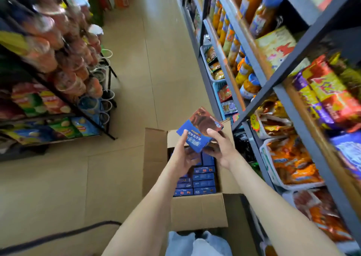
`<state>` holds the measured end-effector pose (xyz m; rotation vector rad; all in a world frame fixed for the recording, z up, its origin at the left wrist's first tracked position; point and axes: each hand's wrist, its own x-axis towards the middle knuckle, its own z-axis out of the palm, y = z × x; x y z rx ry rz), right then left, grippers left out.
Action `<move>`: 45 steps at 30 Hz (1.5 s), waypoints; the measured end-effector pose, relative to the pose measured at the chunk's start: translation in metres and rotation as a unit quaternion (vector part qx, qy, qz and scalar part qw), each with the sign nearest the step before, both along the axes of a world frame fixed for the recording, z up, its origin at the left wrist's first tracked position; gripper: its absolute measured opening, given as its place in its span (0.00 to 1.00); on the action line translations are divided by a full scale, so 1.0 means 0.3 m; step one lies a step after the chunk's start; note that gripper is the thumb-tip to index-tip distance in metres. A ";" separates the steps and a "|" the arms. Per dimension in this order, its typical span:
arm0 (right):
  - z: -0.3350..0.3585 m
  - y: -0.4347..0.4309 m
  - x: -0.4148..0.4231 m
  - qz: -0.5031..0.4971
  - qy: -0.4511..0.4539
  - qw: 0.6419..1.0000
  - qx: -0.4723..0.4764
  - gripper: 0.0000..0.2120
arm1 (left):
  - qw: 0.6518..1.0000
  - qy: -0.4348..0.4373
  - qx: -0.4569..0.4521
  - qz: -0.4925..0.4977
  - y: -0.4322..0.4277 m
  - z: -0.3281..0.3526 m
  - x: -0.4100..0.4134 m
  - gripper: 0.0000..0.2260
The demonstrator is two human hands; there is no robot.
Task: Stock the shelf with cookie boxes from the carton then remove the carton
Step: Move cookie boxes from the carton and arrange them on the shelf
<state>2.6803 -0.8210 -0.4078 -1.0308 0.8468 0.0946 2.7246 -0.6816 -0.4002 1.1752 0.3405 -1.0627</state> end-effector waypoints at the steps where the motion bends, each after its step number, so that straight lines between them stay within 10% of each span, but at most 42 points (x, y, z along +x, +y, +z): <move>1: 0.062 -0.003 -0.002 0.001 -0.009 1.000 0.009 0.26 | 0.999 -0.031 0.004 -0.007 0.002 0.058 0.008 0.19; 6: 0.333 -0.041 -0.056 0.070 -0.053 0.993 0.074 0.23 | 0.988 -0.152 -0.005 -0.006 0.010 0.300 0.114 0.27; 11: 0.560 -0.149 -0.121 0.103 -0.130 0.984 -0.060 0.39 | 0.939 -0.265 0.022 -0.217 -0.006 0.559 0.229 0.28; 16: 0.759 -0.150 -0.166 0.200 -0.135 0.963 -0.118 0.31 | 0.899 -0.289 0.013 -0.329 -0.089 0.786 0.206 0.33; 21: 0.844 -0.125 -0.207 0.011 -0.245 0.963 -0.116 0.31 | 0.950 -0.266 -0.066 -0.152 -0.165 0.909 0.132 0.14; 29: 0.972 -0.107 -0.265 -0.107 -0.300 0.934 -0.159 0.17 | 0.938 -0.252 -0.212 -0.106 -0.261 1.005 -0.061 0.21; 45: 1.139 -0.256 -0.399 -0.048 -0.388 0.905 -0.167 0.31 | 0.865 -0.384 -0.266 -0.184 -0.328 1.120 -0.049 0.29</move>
